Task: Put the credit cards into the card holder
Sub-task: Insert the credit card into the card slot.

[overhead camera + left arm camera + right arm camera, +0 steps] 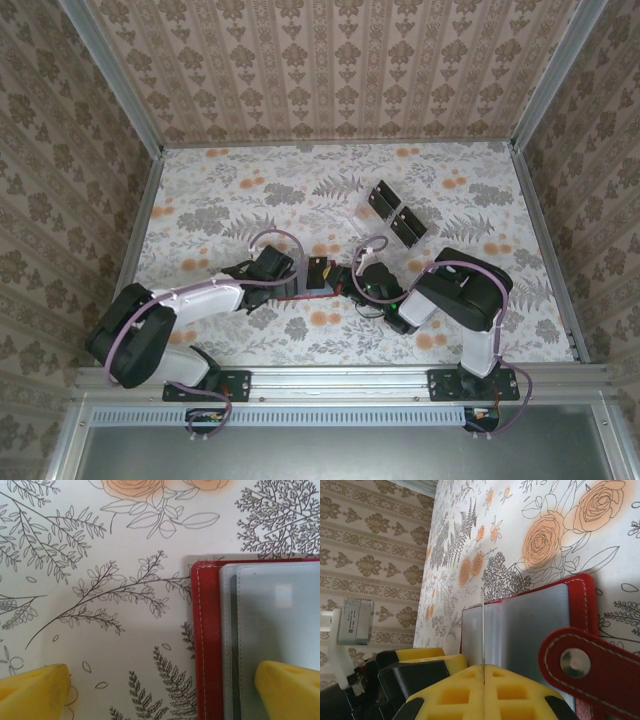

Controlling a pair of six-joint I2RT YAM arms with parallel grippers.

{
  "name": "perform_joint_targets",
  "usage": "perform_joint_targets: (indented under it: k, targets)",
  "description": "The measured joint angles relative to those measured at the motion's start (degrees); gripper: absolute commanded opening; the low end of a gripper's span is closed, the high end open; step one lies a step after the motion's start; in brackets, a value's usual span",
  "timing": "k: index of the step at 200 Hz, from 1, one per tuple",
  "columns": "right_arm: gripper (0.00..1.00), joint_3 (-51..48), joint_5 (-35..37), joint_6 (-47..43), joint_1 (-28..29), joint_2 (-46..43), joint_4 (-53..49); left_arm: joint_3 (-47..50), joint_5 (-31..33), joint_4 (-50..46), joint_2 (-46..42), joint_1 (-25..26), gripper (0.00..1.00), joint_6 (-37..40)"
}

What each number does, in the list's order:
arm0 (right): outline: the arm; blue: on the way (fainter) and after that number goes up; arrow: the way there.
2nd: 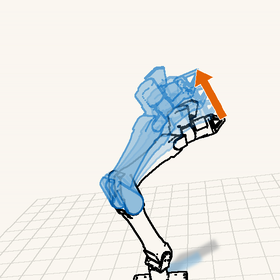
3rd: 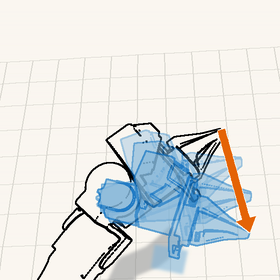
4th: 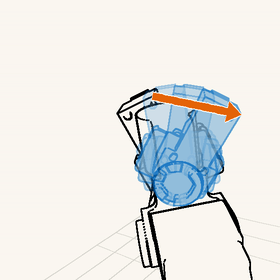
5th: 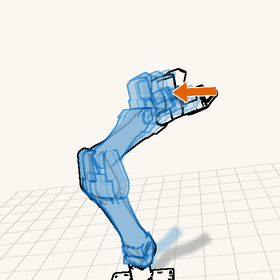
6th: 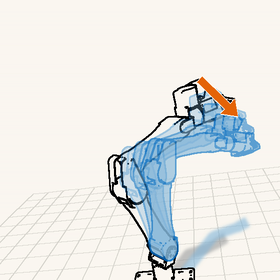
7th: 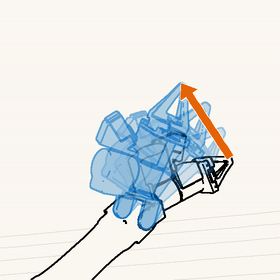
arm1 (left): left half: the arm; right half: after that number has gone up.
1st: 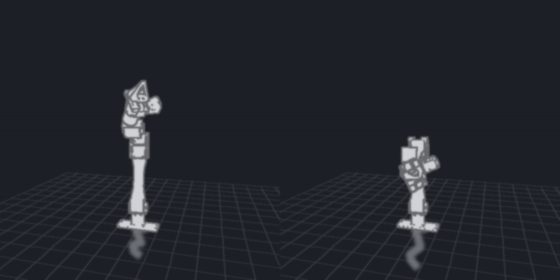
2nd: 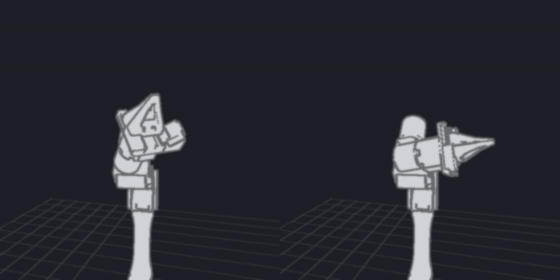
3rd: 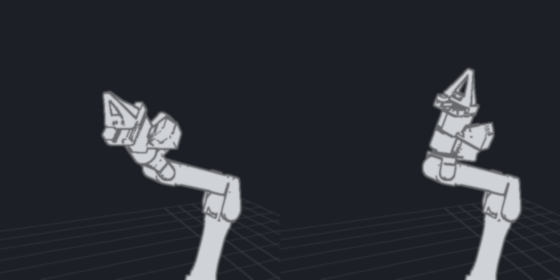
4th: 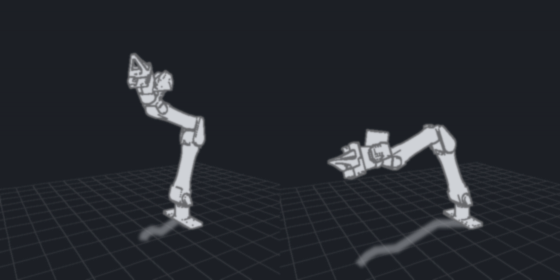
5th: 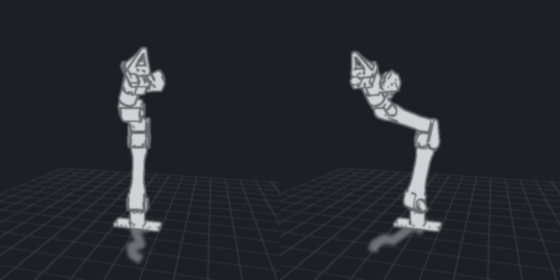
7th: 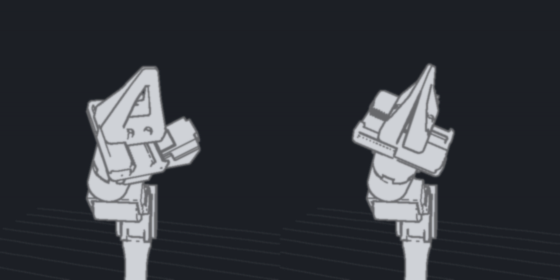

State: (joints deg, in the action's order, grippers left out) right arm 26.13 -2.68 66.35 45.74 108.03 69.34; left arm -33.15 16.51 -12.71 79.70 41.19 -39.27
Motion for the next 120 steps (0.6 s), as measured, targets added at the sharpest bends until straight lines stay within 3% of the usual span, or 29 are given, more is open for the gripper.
perform_joint_targets:
  k: [120]
  targets:
    - [0.0,1.55,0.46,-0.15,-0.5,5.25,2.86,0.72,0.76,0.24,-0.7,-0.04,1.0,-2.51]
